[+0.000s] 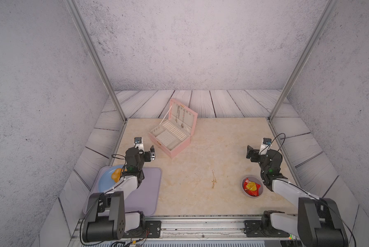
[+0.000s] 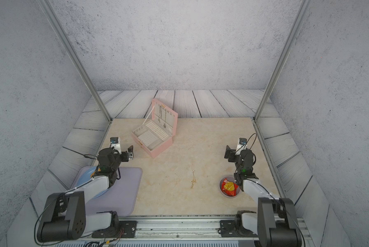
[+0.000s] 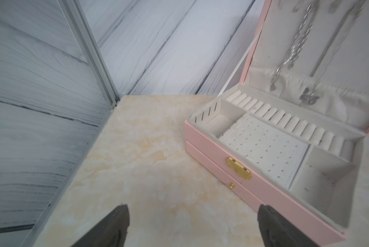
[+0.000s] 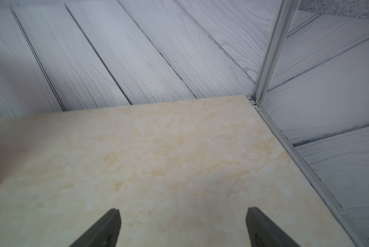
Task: Put jewelry chain into jewelry box
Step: Pick up the necklace from the center of the board.
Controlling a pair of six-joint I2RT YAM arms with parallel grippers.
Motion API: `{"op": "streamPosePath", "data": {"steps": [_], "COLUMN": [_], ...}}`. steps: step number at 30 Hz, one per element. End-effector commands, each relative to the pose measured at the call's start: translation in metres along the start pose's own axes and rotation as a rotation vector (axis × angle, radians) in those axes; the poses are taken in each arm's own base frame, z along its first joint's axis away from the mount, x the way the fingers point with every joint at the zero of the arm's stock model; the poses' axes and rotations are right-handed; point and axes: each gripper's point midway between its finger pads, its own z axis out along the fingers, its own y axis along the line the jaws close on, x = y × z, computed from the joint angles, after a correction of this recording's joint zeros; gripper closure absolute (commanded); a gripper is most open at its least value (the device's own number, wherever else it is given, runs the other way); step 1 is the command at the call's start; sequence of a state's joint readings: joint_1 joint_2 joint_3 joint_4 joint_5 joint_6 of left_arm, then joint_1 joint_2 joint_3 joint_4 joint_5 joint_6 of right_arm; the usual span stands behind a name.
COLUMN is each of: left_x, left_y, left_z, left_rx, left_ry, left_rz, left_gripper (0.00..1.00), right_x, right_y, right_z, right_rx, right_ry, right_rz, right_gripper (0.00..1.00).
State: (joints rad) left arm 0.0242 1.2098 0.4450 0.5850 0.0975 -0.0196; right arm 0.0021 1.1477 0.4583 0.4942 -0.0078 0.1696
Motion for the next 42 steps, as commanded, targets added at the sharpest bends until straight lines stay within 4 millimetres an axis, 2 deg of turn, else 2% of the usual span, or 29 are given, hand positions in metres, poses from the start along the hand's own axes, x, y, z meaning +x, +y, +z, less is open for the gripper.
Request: {"op": "streamPosePath", "data": {"steps": [1,3,4,7,9,12,15,18,22,33,42], "left_x": [-0.012,-0.020,-0.020,-0.014,-0.004,0.017,0.042,0.057,0.060,0.067,0.067], "left_y": [-0.023,-0.057,-0.075,-0.147,-0.183,-0.216,-0.236,-0.240,-0.242,-0.243,-0.244], "left_z": [-0.021,-0.034,-0.039,-0.065,-0.083,-0.105,-0.125,-0.129,-0.130,-0.128,-0.129], "left_rx": [0.053,0.117,0.158,0.378,0.512,0.651,0.747,0.764,0.766,0.767,0.771], "left_ry": [-0.016,-0.037,-0.034,-0.026,0.009,0.063,0.090,0.115,0.119,0.129,0.127], "left_rz": [0.015,0.060,0.077,0.112,0.108,0.109,0.172,0.198,0.212,0.226,0.227], "left_gripper": [0.01,0.01,0.01,0.01,0.02,0.02,0.02,0.02,0.02,0.01,0.01], "right_x": [0.007,0.013,0.026,0.059,0.084,0.116,0.147,0.165,0.180,0.208,0.234], "right_y": [0.028,0.056,0.066,0.103,0.123,0.154,0.178,0.191,0.202,0.212,0.206], "right_z": [-0.014,-0.020,-0.026,-0.049,-0.066,-0.086,-0.097,-0.094,-0.093,-0.092,-0.093], "right_rx": [-0.077,-0.121,-0.110,-0.105,-0.122,-0.154,-0.156,-0.166,-0.185,-0.182,-0.133], "right_ry": [0.203,0.315,0.399,0.578,0.679,0.785,0.879,0.922,0.977,1.056,1.119], "right_rz": [0.174,0.169,0.137,0.019,-0.002,-0.023,-0.095,-0.138,-0.170,-0.221,-0.253], "right_gripper": [0.13,0.21,0.23,0.30,0.36,0.42,0.45,0.54,0.62,0.69,0.72]}}
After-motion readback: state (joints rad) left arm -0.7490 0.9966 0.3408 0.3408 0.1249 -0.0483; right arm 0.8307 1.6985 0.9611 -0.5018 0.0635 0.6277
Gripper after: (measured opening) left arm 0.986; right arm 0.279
